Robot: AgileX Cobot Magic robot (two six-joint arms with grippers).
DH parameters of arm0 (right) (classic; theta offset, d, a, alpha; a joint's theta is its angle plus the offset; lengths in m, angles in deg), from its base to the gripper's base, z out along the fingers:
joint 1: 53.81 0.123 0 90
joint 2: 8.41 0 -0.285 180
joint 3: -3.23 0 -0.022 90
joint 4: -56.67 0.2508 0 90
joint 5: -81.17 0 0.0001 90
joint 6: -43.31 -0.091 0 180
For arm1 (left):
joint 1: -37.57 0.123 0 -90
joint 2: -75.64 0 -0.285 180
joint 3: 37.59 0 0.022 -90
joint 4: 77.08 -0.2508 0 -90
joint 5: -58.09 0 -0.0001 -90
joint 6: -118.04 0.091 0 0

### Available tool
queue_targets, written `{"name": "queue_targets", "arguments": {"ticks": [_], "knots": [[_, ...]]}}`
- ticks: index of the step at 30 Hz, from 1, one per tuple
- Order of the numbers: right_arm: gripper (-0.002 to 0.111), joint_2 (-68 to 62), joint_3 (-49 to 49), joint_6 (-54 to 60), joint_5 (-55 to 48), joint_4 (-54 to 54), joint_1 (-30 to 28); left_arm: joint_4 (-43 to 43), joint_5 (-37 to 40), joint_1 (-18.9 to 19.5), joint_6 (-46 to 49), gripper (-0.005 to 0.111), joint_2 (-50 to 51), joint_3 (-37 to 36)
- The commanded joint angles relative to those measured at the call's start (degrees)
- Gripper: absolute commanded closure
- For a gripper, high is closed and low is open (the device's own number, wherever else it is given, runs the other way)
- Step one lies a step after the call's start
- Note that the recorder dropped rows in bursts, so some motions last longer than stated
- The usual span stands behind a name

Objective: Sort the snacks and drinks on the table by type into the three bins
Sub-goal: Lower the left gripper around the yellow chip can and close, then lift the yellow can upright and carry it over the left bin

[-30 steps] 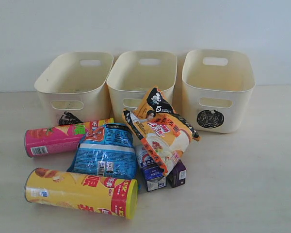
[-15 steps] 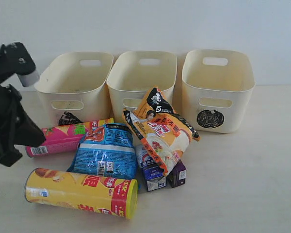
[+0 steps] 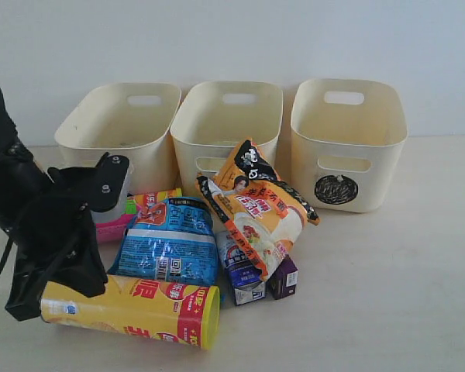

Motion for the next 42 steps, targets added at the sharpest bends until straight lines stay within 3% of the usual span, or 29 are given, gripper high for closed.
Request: {"name": "queue_targets", "arguments": {"ticks": [1,2,3,11,32,36,42], "knots": [[0.108,0.3,0.2,0.1,0.3,-0.2,-0.2,0.9,1.0,-0.3,3.0,0.054,2.1,0.6],[0.108,0.3,0.2,0.1,0.3,-0.2,-0.2,1.2,-1.5,-0.6,2.5,0.031,2.1,0.5],[0.108,0.3,0.2,0.1,0.3,-0.2,-0.2,1.2,-2.9,-0.8,2.3,0.027,2.1,0.3],[0.108,0.3,0.2,0.0,0.3,-0.2,-0.2,-3.2,-6.5,-4.7,4.0,0.027,4.8,0.2],[0.108,0.3,0.2,0.0,0.3,-0.2,-0.2,-4.5,-9.2,-5.0,1.5,0.033,12.0,0.2],[0.108,0.3,0.2,0.0,0.3,-0.2,-0.2,-6.6,-9.2,-5.0,0.8,0.049,12.6,0.2],[0.108,0.3,0.2,0.0,0.7,-0.2,-0.2,-12.7,-4.9,-5.0,-0.2,0.102,12.6,-0.2]]}}
